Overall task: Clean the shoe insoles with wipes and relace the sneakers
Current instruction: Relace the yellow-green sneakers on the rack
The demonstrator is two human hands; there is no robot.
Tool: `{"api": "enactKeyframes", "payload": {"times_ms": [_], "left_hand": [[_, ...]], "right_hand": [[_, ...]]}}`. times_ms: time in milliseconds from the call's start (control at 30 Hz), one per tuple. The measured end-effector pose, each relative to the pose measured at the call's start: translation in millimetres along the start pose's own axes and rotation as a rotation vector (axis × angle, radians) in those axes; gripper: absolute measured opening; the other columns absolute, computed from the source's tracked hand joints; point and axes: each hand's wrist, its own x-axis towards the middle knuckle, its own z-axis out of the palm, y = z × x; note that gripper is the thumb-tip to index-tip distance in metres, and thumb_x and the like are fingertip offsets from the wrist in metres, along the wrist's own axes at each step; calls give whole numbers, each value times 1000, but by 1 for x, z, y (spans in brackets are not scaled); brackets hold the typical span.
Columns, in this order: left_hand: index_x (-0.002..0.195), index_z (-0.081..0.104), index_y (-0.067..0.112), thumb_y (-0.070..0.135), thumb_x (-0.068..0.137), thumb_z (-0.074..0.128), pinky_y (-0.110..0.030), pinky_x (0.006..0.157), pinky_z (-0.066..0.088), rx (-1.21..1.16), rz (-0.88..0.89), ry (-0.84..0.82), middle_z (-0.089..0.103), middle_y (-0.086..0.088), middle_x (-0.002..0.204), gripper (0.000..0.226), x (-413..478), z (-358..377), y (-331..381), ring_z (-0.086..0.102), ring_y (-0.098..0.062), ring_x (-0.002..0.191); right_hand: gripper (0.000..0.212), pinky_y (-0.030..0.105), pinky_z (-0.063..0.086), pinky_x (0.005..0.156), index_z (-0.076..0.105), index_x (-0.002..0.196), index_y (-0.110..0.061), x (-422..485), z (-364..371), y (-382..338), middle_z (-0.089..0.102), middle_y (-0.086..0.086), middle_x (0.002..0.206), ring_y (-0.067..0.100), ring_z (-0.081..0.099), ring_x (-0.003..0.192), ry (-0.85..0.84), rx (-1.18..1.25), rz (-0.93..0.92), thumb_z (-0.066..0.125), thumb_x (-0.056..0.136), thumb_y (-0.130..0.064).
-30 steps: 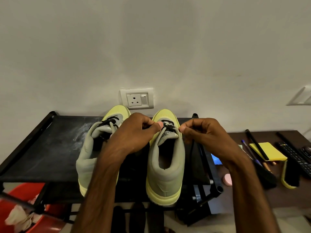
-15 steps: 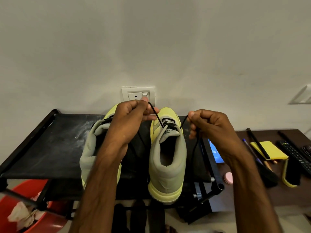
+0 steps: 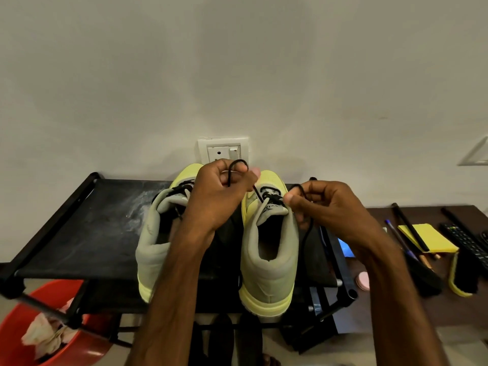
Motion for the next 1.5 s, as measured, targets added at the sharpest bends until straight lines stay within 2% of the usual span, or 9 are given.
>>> {"api": "enactKeyframes", "payload": {"times_ms": [233, 567, 667, 767, 867, 1000, 1133, 1233, 1500], "left_hand": [[107, 61, 14, 20, 79, 86, -42, 77, 63, 184, -74, -180, 77, -9, 88, 39, 1, -11, 1, 76, -26, 80], [114, 58, 15, 16, 80, 85, -21, 63, 57, 93, -87, -120, 77, -7, 83, 44, 1, -5, -3, 72, -12, 66], [121, 52, 19, 18, 83, 82, -26, 71, 60, 86, -110, -92, 77, -4, 83, 48, 1, -4, -5, 74, -15, 72], [127, 46, 19, 17, 85, 81, -26, 70, 61, 59, -129, -85, 77, -5, 83, 54, 3, -5, -5, 74, -16, 72], [135, 40, 20, 18, 84, 81, -33, 76, 63, 63, -157, -99, 77, -5, 86, 65, 2, -4, -5, 76, -16, 75], [142, 35, 21, 19, 86, 80, -31, 74, 63, 101, -153, -91, 76, -4, 90, 72, 0, -1, -4, 76, -14, 75], [141, 35, 21, 19, 86, 79, -22, 64, 60, 96, -160, -63, 76, -3, 89, 70, 1, -2, -4, 74, -11, 69], [139, 37, 23, 21, 85, 80, -26, 71, 61, 159, -135, -36, 76, 1, 85, 69, 3, -1, -7, 74, -9, 68], [134, 35, 25, 33, 81, 81, -43, 88, 60, 308, -102, 29, 75, 1, 85, 71, 9, 1, -16, 73, -18, 83]], "right_hand": [[12, 24, 56, 60, 75, 97, -3, 0, -3, -3, 74, 11, 78, 16, 67, 67, 16, -20, 10, 73, 90, -12], [16, 28, 58, 64, 73, 94, -1, 3, 6, 0, 74, 13, 78, 20, 70, 66, 236, 96, -7, 82, 80, -2], [30, 36, 61, 72, 72, 100, -13, 1, 3, -5, 76, 4, 86, 20, 74, 79, 326, -119, -21, 89, 76, -18], [53, 25, 55, 76, 65, 113, -28, -6, 1, -22, 69, -11, 104, 6, 65, 96, 401, -505, -137, 91, 68, -40], [37, 13, 45, 71, 70, 99, -33, -11, 13, -40, 67, -18, 101, 1, 59, 92, 167, -669, -244, 90, 68, -40], [31, 28, 44, 73, 64, 82, -37, -7, 39, -32, 64, -14, 91, 10, 56, 90, 37, -911, -216, 91, 67, -31], [31, 21, 33, 62, 61, 80, -36, -3, 48, -21, 59, -15, 85, 9, 47, 82, 157, -974, -288, 90, 67, -38], [28, 16, 29, 60, 66, 79, -35, -3, 50, -17, 54, -16, 77, 8, 45, 77, 235, -954, -311, 90, 67, -43], [39, 41, 53, 62, 82, 89, -35, -4, 37, -15, 72, -12, 78, 14, 61, 73, 326, -815, -388, 65, 77, -68]]}}
